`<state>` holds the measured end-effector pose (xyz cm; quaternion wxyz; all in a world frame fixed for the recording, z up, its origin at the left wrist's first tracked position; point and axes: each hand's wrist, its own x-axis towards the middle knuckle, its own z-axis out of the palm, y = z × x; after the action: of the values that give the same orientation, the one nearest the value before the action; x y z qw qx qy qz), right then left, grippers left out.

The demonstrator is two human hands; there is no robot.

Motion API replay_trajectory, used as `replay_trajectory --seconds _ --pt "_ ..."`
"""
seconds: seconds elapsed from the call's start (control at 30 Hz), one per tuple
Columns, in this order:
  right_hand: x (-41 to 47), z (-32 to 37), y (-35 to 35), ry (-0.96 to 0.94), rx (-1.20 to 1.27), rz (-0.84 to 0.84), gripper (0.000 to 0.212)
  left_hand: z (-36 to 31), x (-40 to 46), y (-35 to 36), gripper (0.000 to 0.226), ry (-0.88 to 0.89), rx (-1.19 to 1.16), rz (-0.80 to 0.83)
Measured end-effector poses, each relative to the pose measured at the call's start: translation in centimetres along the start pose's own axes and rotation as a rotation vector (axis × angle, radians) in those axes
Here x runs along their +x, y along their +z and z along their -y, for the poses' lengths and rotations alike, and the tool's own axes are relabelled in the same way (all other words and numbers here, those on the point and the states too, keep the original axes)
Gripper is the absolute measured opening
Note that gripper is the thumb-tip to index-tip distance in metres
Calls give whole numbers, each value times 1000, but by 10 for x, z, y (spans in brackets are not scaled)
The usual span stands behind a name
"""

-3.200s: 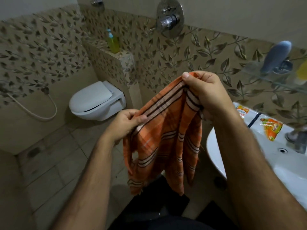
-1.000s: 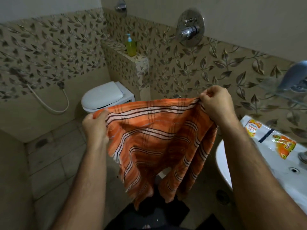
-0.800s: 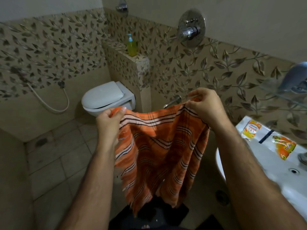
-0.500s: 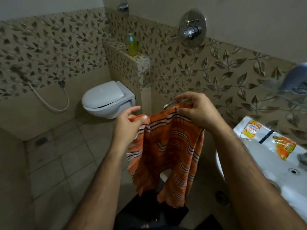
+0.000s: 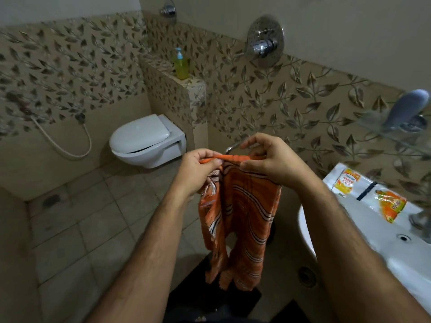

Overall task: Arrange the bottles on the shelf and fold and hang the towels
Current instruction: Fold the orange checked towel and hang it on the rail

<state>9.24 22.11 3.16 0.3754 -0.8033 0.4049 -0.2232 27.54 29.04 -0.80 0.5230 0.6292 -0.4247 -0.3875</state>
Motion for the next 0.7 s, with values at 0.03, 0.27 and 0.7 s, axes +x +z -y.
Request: replay_trajectory --seconds 0.03,0.27,0.7 --pt "0 -2 1 36 -57 -5 31 -1 2 -1 20 18 15 -77" --pt "-9 -13 10 203 365 208 52 -17 7 -4 23 91 138 -273" --pt "-27 -33 36 20 674 174 33 -47 21 -41 18 123 77 -487"
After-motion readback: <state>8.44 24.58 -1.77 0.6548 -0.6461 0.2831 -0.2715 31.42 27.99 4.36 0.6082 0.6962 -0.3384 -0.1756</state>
